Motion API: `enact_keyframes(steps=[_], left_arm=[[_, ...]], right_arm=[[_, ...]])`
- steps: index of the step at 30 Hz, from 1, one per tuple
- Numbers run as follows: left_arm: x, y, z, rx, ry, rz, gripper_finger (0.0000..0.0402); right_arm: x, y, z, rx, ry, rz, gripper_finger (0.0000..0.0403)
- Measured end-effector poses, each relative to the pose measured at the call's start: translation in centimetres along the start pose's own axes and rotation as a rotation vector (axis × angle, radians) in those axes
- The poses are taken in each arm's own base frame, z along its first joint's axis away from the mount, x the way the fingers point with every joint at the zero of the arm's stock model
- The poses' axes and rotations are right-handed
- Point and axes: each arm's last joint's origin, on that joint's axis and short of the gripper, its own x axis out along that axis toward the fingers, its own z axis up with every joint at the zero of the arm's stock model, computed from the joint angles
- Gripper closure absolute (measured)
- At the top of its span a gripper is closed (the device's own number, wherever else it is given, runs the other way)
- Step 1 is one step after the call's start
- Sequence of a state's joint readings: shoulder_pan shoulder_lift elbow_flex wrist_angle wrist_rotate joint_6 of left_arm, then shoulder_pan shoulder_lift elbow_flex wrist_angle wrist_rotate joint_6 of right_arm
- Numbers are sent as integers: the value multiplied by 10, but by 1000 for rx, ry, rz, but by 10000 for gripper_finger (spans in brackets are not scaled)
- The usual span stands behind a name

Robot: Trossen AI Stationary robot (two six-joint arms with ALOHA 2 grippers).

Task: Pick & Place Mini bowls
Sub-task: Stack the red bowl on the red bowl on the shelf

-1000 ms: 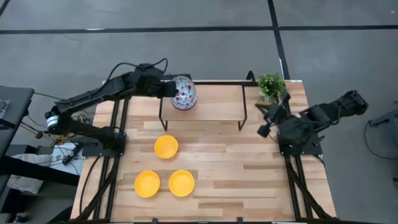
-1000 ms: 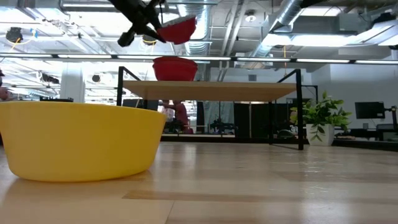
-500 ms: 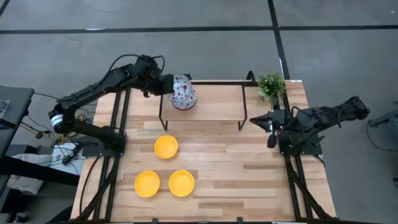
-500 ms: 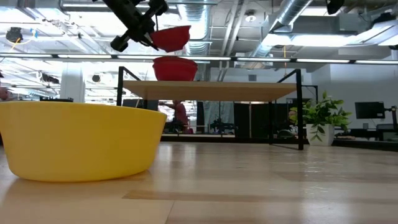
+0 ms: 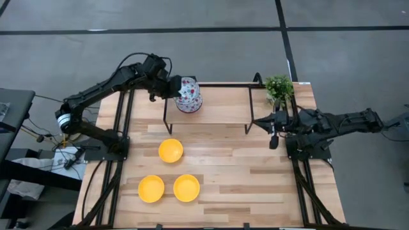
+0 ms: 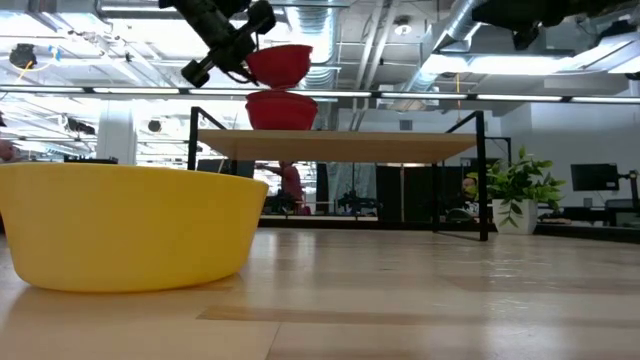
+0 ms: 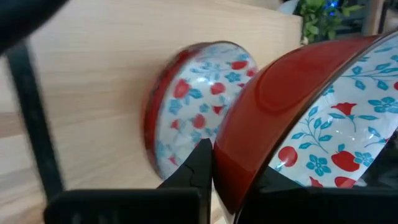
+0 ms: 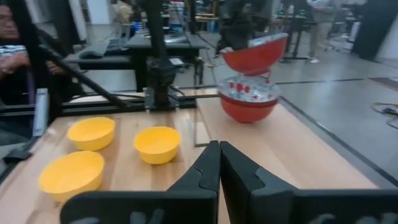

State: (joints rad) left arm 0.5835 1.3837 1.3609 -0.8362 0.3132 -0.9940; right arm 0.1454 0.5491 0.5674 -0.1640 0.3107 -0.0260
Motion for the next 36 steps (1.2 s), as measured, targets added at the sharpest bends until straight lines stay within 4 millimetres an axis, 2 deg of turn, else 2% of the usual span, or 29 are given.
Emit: enact_keyframes(steps=[4,9,14,25,36], left_arm=[[1,-5,7,8,18,42,381],[-8,-3,12,-10,73,155,381],[-16,-10,20,-26,59,137,381],[7,-10,22,-49,132,205,381],[14,-12,20,-39,143,218,381]], right_arm=[[1,-3,0,5,4,-29,402],[1,-5,0,30,5,-46,402],[1,-6,-1,31,6,-49,402],[1,-6,-2,20,18,-48,401],[1,-6,-4,12,36,-48,401]])
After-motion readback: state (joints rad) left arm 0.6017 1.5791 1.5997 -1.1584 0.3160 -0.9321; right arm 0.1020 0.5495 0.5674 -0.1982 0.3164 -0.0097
